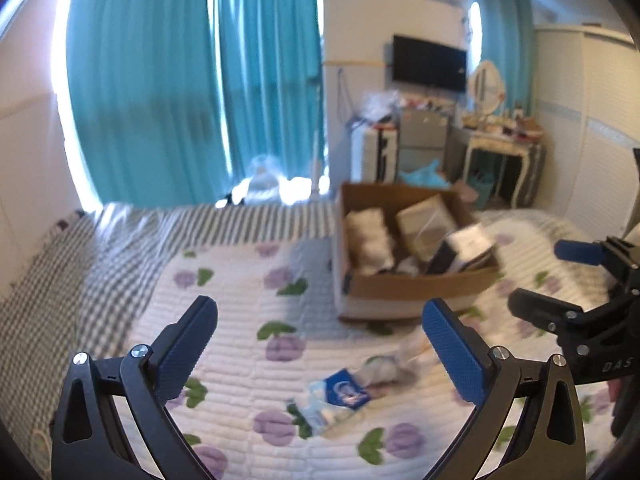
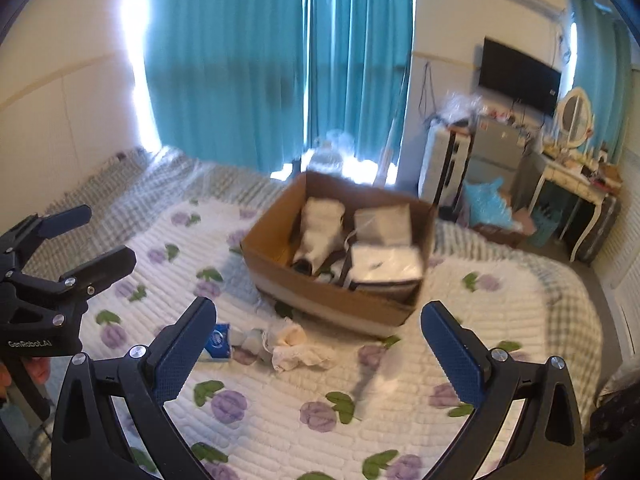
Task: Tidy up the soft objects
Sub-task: 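Move both tools back down to the items left on the bed, then grasp the blue tissue pack with left tool while right grasps the white lace cloth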
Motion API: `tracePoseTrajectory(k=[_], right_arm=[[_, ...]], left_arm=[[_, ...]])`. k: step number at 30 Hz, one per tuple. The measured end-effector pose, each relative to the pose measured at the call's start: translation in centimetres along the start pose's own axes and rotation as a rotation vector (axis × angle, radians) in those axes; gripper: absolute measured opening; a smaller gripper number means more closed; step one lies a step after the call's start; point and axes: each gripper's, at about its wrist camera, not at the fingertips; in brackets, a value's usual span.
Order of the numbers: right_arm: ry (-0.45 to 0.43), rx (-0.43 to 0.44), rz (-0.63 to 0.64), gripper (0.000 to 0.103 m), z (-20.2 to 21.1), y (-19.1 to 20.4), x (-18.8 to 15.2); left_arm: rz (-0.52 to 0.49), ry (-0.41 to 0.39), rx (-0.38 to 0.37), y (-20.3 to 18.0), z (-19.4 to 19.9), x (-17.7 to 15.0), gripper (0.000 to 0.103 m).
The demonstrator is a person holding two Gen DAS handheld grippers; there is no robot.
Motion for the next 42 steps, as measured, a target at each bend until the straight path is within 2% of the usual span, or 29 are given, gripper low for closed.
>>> tracePoseTrajectory(k=[6, 10, 13, 16, 18, 22, 26, 33, 37, 38, 42], right_arm=[[0.081, 0.023, -0.012, 0.103, -8.0, 0.2, -1.6], [0.142, 0.076, -0.008, 0.095, -12.9, 0.6, -3.5], [0.191, 0.077, 0.031, 0.080, -15.3, 1.4, -4.7], [0.227, 0.108, 0.004, 0.071, -16.8, 1.3, -5.4], [0.245, 0.106, 0.000, 0.060, -17.3, 1.2, -5.8], [0.281, 0.089, -0.001, 0.022, -17.5, 0.9, -6.6], [0.251, 0.062, -0.031, 0.018, -16.1, 0.1, -6.8], [0.235, 0.044, -0.059, 0.018, -14.9, -1.2, -7.0], [0.239, 0.047, -0.054, 0.018, -14.8, -1.1, -7.0], [0.238, 0.048, -0.051, 0.018, -14.8, -0.9, -7.0], [0.227, 0.048, -0.048, 0.018, -14.4, -0.7, -6.9]], left_arm=[[0.068, 0.129, 0.000, 1.7, -6.3, -4.4, 0.103], [0.095, 0.198, -0.028, 2.2, -8.3, -6.8, 0.103], [0.119, 0.239, -0.059, 2.0, -8.7, -7.7, 0.103], [0.088, 0.253, -0.048, 1.3, -8.8, -8.1, 0.103], [0.075, 0.262, -0.053, 0.9, -8.9, -8.5, 0.103], [0.043, 0.284, -0.063, -0.2, -9.0, -9.3, 0.103], [0.020, 0.310, -0.086, -0.9, -9.5, -9.8, 0.103], [0.037, 0.344, -0.078, -0.8, -11.4, -10.3, 0.102], [0.025, 0.363, -0.077, -1.0, -12.1, -10.8, 0.094], [0.020, 0.362, -0.077, -1.0, -12.1, -10.9, 0.088], [0.002, 0.347, -0.076, -1.1, -11.5, -10.9, 0.086]])
Point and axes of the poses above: each gripper's, at about its wrist camera, not at the fingertips, and z roughly against the way its jaws point, y to its left, x to its top, and after that the axes turned 3 degrees about y, right-handed
